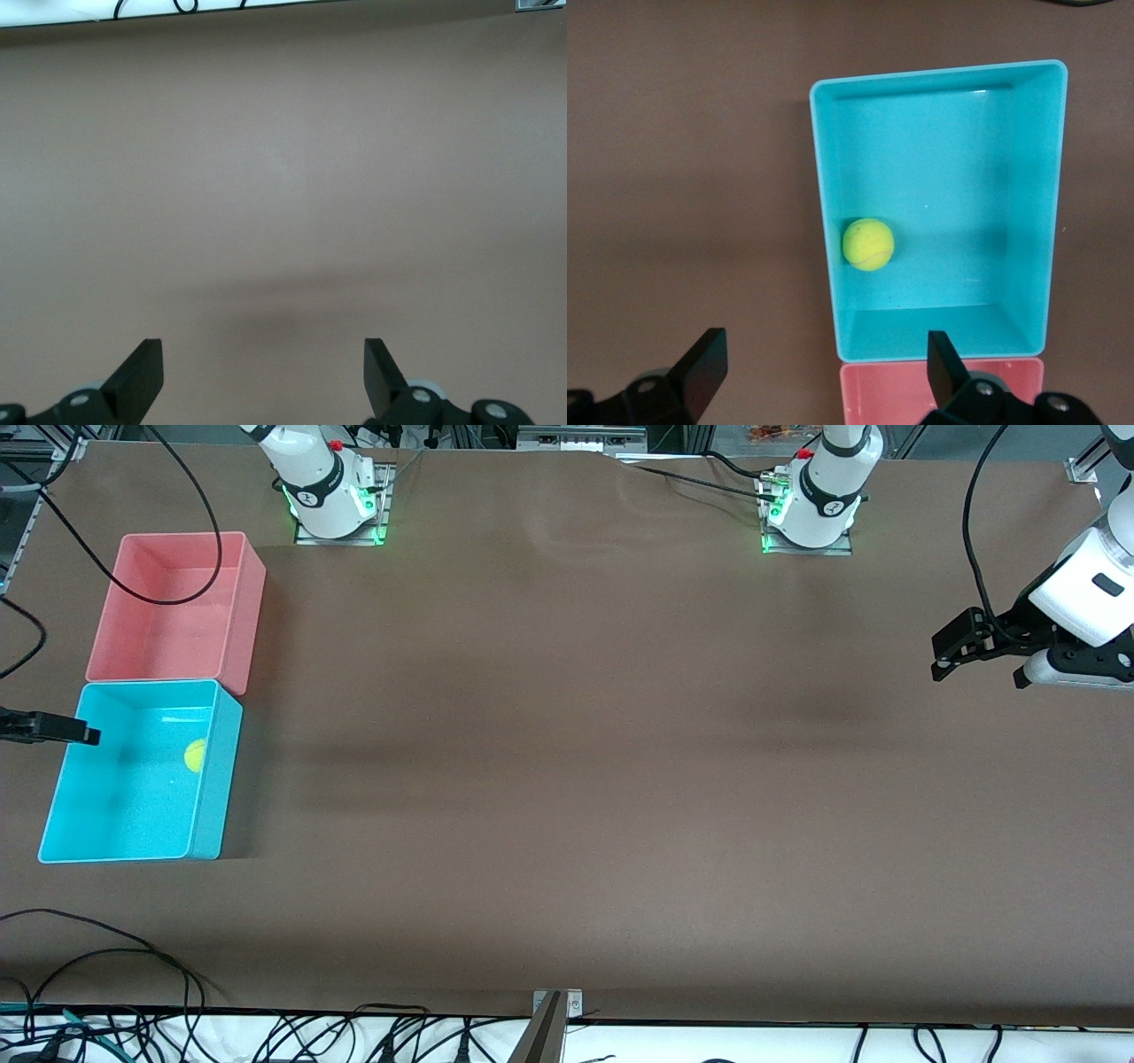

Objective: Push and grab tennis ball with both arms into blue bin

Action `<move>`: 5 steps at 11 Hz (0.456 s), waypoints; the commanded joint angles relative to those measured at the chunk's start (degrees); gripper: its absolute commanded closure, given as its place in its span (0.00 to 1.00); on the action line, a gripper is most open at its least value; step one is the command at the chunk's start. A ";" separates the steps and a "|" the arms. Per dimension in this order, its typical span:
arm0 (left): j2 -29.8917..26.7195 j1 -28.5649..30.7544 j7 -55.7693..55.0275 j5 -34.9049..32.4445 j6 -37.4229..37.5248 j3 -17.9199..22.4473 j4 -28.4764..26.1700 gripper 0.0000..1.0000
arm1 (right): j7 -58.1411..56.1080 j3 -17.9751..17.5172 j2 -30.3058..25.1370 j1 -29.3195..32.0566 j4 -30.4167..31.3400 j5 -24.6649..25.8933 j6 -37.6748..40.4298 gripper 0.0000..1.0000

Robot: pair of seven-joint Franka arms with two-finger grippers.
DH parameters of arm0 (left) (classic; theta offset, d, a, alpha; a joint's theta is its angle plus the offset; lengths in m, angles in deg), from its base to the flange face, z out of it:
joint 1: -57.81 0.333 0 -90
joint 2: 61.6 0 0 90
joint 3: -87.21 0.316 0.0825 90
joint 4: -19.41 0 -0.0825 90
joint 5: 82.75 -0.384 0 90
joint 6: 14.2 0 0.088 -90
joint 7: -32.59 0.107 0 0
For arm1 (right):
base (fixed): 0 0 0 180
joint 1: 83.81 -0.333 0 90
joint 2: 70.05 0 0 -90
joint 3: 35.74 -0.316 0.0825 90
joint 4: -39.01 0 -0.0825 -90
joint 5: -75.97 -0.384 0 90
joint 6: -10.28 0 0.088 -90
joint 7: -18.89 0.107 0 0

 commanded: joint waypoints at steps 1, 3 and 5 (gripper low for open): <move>0.02 0.40 -0.25 0.90 1.05 -0.22 1.13 0.00 | 9.67 -0.78 -12.32 -5.99 12.49 1.50 -1.86 0.00; 0.02 0.40 -0.34 0.90 1.05 -0.22 1.13 0.00 | 9.94 0.79 -22.87 -10.64 24.80 1.23 -8.19 0.00; 0.02 0.40 -0.43 0.90 0.97 -0.22 1.22 0.00 | 8.72 5.89 -25.54 -17.24 26.34 1.32 -8.04 0.00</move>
